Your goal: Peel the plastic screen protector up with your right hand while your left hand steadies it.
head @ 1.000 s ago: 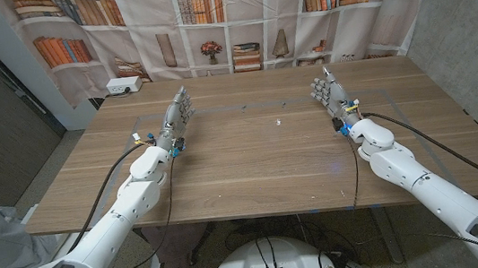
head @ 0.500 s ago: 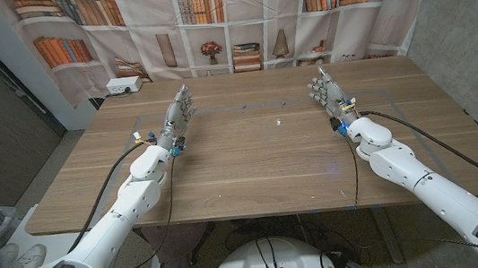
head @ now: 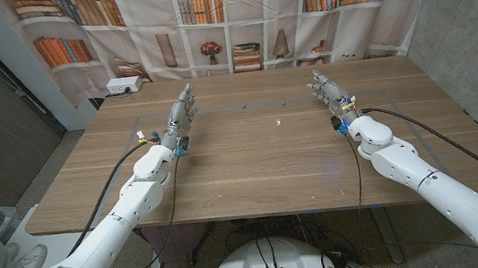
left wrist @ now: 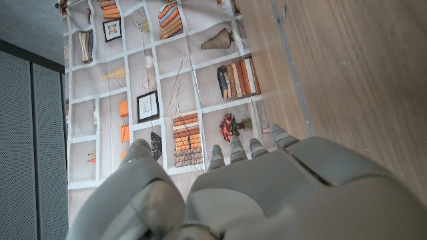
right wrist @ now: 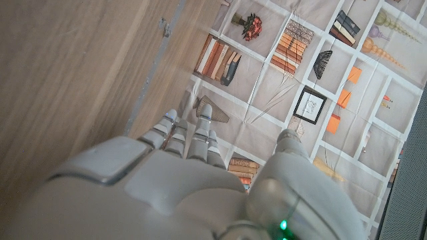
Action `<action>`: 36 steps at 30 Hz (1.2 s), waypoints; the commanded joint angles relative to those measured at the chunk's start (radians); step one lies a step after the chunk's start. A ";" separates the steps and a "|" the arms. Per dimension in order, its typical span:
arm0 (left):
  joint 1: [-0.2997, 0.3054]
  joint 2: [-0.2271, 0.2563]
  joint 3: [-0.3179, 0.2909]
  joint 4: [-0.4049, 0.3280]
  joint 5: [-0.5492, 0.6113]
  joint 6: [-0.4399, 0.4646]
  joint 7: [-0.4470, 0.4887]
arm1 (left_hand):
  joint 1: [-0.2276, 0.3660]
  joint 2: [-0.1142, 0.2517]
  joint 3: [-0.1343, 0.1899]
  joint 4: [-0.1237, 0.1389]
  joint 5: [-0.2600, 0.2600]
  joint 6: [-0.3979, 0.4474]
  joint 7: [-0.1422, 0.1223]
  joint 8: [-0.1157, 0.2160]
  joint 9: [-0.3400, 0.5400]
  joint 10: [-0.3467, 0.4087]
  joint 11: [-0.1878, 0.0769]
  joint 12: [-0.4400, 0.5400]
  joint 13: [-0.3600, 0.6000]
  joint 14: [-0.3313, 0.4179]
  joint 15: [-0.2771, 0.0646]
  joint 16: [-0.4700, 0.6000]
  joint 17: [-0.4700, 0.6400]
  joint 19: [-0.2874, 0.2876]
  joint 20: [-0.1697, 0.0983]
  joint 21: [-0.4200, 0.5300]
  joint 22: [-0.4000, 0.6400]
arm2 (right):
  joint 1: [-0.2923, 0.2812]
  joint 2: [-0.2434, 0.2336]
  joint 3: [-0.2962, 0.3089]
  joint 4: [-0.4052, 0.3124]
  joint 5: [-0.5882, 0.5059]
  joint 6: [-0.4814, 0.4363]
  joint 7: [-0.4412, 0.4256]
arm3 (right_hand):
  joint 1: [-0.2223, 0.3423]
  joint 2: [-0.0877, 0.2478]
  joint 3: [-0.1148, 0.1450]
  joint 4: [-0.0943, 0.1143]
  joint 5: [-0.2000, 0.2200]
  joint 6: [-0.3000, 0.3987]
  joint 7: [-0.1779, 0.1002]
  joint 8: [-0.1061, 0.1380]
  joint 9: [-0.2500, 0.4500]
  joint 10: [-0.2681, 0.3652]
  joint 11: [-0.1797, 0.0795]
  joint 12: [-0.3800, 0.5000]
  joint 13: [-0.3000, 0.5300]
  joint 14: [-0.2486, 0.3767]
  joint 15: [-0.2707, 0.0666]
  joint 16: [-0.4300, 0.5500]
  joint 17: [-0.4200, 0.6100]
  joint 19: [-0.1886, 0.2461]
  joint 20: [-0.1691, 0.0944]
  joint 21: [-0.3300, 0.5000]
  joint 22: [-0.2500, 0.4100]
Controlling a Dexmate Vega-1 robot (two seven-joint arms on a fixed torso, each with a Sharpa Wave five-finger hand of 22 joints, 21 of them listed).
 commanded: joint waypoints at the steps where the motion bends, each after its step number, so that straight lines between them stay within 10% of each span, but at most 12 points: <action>1: 0.027 -0.010 0.007 -0.023 0.021 -0.025 0.027 | -0.005 0.001 -0.004 0.000 0.003 0.005 0.002 -0.001 0.002 -0.001 0.006 -0.002 0.003 -0.008 -0.003 0.006 0.004 -0.005 -0.007 0.000 0.002 | 0.027 0.011 -0.026 0.056 -0.067 0.049 0.001 | 0.071 0.019 0.034 -0.038 0.011 0.014 -0.018 0.007 0.003 0.032 -0.028 0.019 0.008 0.010 -0.019 0.001 0.001 0.008 -0.010 -0.012 0.005; 9: 0.018 -0.007 0.008 -0.023 0.016 -0.014 0.019 | -0.006 0.001 -0.005 0.000 0.003 0.009 0.002 0.001 0.002 0.004 0.003 -0.001 0.003 -0.008 -0.003 0.008 0.004 -0.002 -0.009 0.001 0.002 | -0.017 -0.019 -0.021 -0.059 -0.151 0.021 -0.102 | 0.181 -0.006 0.065 -0.064 0.005 0.085 -0.037 0.026 0.002 0.097 -0.061 0.050 0.016 0.092 -0.077 0.013 -0.002 0.093 0.005 -0.007 0.008; 36: 0.029 0.006 0.021 -0.031 0.049 -0.032 0.014 | 0.028 0.005 0.000 -0.024 0.008 0.012 -0.020 -0.004 0.001 0.035 -0.034 0.002 0.003 0.015 -0.064 0.017 0.000 0.018 -0.041 0.007 0.000 | 0.001 -0.136 -0.092 -0.265 -0.384 -0.281 -0.149 | 0.260 -0.019 0.084 -0.059 0.001 0.057 -0.042 0.003 0.002 0.139 -0.113 0.057 0.002 0.125 -0.074 0.008 -0.001 0.119 -0.028 -0.019 0.011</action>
